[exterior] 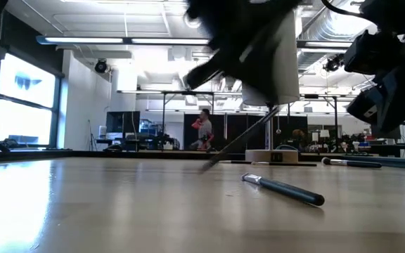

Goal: Put items in baskets/containers
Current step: Put the eyeshadow brush into the transparent organizer

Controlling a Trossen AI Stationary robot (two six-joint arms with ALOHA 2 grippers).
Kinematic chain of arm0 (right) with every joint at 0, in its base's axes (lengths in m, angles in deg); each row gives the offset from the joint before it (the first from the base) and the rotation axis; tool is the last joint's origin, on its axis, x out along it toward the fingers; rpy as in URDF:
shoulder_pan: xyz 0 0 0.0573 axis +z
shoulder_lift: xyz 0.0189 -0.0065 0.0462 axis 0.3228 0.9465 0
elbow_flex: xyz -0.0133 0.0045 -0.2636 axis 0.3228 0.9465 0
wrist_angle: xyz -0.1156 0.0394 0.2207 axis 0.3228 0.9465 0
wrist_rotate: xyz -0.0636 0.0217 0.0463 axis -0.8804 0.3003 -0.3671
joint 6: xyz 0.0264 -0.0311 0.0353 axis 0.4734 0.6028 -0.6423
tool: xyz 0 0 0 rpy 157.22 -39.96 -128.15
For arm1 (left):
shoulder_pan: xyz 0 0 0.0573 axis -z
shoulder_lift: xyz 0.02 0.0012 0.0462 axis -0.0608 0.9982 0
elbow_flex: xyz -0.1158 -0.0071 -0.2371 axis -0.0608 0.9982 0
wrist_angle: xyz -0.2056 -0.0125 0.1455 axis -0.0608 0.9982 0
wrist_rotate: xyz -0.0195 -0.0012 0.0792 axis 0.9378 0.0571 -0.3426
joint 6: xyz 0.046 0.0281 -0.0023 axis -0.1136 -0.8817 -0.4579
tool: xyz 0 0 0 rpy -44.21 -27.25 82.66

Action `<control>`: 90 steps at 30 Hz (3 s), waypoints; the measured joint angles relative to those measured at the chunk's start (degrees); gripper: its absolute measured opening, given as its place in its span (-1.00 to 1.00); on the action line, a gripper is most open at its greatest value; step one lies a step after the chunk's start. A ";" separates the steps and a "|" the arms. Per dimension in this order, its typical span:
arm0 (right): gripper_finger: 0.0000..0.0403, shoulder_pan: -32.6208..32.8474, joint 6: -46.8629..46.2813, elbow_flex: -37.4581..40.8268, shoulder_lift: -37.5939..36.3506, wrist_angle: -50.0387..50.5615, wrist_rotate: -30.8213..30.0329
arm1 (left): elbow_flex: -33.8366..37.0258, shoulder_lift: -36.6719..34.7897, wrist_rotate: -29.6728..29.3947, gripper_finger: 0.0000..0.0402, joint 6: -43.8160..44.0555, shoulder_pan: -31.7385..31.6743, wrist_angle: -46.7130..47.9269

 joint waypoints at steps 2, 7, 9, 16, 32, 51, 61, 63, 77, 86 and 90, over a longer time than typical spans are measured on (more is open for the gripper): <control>-1.00 -0.02 -0.02 -0.02 0.17 -0.65 -0.43 | -0.34 -0.24 -0.10 -1.00 -6.34 0.19 -9.80; -1.00 0.02 -1.30 0.00 1.30 -1.84 -0.30 | -0.02 -0.01 1.83 -1.00 -19.01 -0.97 -22.13; -1.00 0.22 -3.19 -0.02 1.40 -2.20 -0.67 | -0.04 -0.09 3.48 -1.00 -22.72 -1.64 -27.28; -1.00 1.77 -10.27 0.00 1.38 -4.11 -4.28 | -0.28 -2.50 11.62 -1.00 -37.22 -3.38 -40.89; -1.00 7.16 -26.58 0.00 1.46 -9.40 -15.93 | 29.53 -19.21 20.65 -1.00 -40.31 -3.75 -55.35; -1.00 7.61 -37.67 0.00 3.13 -12.32 -25.71 | 62.63 -62.81 5.18 -1.00 -42.70 11.72 -43.49; -1.00 7.61 -39.34 -0.04 13.63 -27.30 -27.91 | 71.22 -76.73 -6.39 -1.00 -37.85 22.22 -38.52; -1.00 7.54 -40.74 -0.04 15.94 -28.92 -27.79 | 72.91 -78.76 -8.49 -1.00 -35.48 24.95 -37.71; -1.00 7.45 -40.71 -3.66 22.45 -29.70 -26.88 | 73.16 -79.84 -43.60 -1.00 -18.58 50.69 -27.93; -1.00 7.45 -40.59 -3.76 22.45 -29.73 -28.11 | 73.16 -71.39 -55.32 -1.00 -16.76 60.84 -38.20; -1.00 7.45 -40.57 -3.76 22.45 -30.15 -28.42 | 73.11 -66.94 -57.14 -1.00 -17.87 62.78 -44.17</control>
